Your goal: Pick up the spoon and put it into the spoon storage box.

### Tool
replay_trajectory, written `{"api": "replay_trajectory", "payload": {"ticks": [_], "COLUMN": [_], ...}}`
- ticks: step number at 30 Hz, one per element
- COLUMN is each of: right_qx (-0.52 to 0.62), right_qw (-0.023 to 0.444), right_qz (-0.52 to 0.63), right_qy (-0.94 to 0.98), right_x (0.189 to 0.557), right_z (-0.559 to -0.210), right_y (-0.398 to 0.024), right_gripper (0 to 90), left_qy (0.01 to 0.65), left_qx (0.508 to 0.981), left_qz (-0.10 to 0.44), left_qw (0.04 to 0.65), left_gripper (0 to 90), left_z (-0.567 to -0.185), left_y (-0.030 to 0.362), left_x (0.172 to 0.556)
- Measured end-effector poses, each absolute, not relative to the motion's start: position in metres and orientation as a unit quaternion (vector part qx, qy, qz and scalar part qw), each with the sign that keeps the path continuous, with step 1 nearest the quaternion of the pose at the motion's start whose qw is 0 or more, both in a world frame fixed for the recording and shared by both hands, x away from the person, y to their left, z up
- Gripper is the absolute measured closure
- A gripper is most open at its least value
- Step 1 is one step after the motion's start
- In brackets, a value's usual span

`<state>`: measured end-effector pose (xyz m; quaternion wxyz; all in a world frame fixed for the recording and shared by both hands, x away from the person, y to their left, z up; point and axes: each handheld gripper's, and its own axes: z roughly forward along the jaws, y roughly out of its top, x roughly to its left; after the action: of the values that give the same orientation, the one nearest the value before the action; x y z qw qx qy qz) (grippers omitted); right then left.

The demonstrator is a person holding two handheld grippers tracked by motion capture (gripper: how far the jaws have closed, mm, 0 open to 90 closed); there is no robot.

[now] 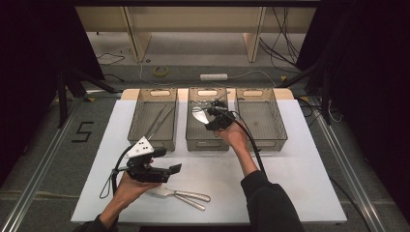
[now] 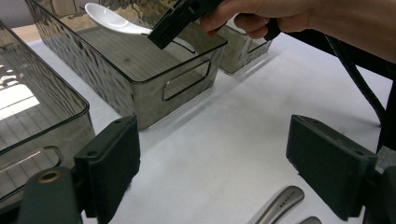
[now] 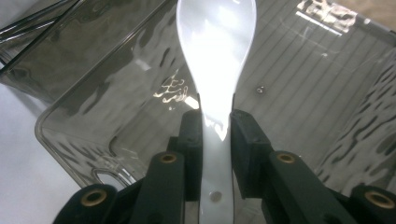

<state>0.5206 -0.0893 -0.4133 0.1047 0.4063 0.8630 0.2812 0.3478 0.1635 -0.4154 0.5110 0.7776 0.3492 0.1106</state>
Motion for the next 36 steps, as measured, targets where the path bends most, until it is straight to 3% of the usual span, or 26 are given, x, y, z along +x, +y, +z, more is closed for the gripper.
{"api": "replay_trajectory", "payload": {"ticks": [11,12,21,36], "right_qx": [0.408,0.408,0.384,0.337], "right_qw": [0.099,0.093,0.104,0.112], "right_qz": [0.298,0.303,0.327,0.387], "right_qy": [0.857,0.856,0.857,0.851], "right_x": [0.52,0.519,0.495,0.418], "right_z": [-0.405,-0.403,-0.386,-0.383], "right_y": [-0.093,-0.096,-0.11,-0.156], "right_gripper": [59.4,53.9,34.4,29.8], "left_qy": [0.347,0.347,0.349,0.332], "left_qx": [0.783,0.782,0.788,0.812], "left_qz": [0.111,0.11,0.109,0.103], "left_qw": [0.505,0.505,0.496,0.469], "left_gripper": [17.3,17.3,17.3,17.5], "left_z": [-0.416,-0.416,-0.417,-0.417], "left_y": [0.164,0.163,0.163,0.156], "left_x": [0.349,0.349,0.35,0.35]}}
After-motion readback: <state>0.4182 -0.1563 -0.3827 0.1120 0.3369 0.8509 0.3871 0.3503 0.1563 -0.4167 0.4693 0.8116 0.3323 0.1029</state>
